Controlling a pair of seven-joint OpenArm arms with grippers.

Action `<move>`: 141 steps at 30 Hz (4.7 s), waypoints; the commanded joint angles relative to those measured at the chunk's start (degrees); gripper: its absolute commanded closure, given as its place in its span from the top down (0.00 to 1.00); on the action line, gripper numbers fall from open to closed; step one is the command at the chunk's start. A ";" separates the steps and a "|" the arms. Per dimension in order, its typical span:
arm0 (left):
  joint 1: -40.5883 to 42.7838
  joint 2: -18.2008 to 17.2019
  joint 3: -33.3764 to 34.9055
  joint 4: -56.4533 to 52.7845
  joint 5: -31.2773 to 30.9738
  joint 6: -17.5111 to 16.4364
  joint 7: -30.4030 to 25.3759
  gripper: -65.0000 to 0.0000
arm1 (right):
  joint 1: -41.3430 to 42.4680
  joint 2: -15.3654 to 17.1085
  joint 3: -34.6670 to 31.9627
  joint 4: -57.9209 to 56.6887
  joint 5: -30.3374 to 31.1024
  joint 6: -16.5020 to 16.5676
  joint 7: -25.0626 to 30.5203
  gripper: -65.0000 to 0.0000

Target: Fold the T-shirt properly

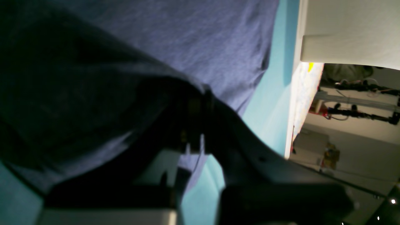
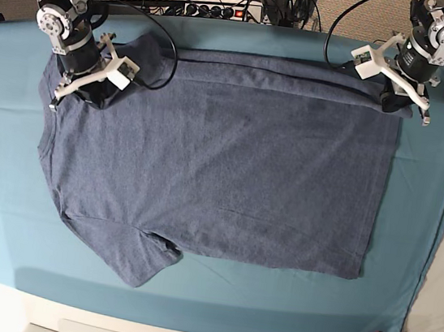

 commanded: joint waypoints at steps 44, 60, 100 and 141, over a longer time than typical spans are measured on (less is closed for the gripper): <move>-15.13 -0.79 -0.26 -9.49 -10.67 -4.09 -8.90 0.00 | 15.47 -3.93 0.50 -14.27 0.57 -0.81 3.08 0.00; -15.10 -0.74 -0.26 -9.49 -10.62 -4.04 -7.65 0.40 | 15.56 -3.93 0.50 -14.21 3.43 -10.60 1.55 0.33; -13.00 -8.07 -0.26 -3.41 -20.74 -22.49 -2.34 0.41 | -16.15 12.24 16.26 8.07 10.69 10.19 -20.85 0.33; -8.70 -3.48 -0.24 -3.41 -15.06 -20.33 -3.34 0.52 | -11.32 11.02 13.46 -2.60 11.56 9.22 -7.43 0.54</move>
